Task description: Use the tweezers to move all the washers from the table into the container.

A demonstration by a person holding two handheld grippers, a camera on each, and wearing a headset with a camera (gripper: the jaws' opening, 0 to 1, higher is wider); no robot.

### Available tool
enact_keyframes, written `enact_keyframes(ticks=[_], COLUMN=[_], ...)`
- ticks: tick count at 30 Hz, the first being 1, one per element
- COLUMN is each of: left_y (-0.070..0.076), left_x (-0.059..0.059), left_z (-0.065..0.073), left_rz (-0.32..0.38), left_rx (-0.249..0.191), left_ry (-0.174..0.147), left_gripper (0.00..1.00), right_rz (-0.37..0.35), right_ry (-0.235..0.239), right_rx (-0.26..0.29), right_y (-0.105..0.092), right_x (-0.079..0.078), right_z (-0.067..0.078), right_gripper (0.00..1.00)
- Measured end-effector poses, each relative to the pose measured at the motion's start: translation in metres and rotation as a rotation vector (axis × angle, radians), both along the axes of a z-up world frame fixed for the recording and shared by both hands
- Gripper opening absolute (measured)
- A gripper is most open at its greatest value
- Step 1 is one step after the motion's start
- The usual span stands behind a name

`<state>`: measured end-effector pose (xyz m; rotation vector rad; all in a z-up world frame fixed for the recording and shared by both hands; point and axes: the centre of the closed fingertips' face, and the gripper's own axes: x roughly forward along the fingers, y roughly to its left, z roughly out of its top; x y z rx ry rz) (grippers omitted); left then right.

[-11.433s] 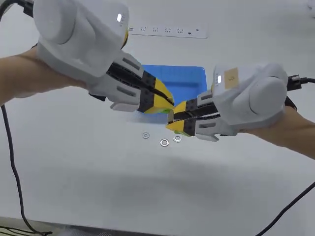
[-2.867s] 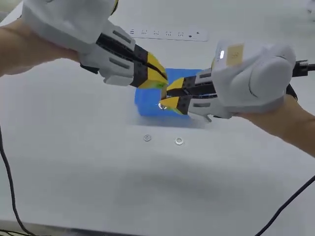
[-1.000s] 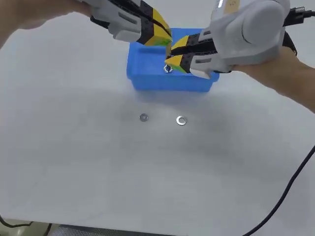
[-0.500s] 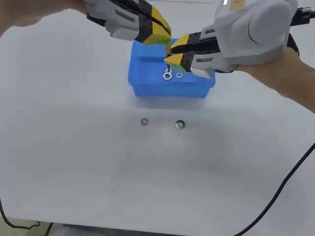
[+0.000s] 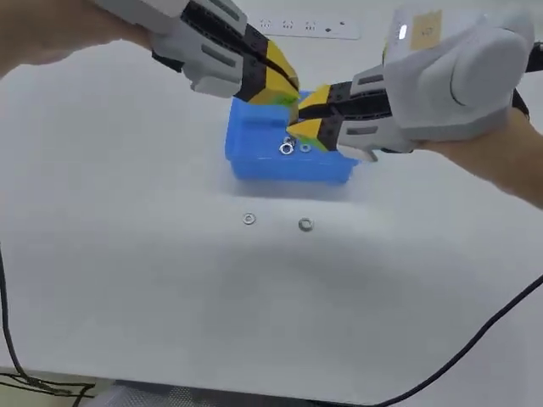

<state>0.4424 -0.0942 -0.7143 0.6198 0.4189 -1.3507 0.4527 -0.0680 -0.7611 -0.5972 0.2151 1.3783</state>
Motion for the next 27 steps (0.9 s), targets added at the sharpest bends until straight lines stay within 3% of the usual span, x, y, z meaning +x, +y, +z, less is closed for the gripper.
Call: enact_keyframes(ticks=[12,16,27], left_y=[-0.013,-0.014,-0.016], left_x=[-0.034,-0.039,-0.045], left_z=[-0.012,-0.022,-0.044], left_rz=[-0.016,-0.027,-0.048], left_rx=[-0.022,-0.016,0.002], left_ry=[0.036,0.063,0.09], left_gripper=[0.05,0.05,0.05], right_rz=[0.062,0.085,0.106], right_ry=[0.031,0.05,0.094], right_rx=[-0.041,-0.056,-0.079], right_y=[-0.011,-0.012,-0.016], right_x=[-0.041,-0.051,-0.061], right_z=[-0.011,-0.019,-0.04], right_gripper=[0.1,0.1,0.1])
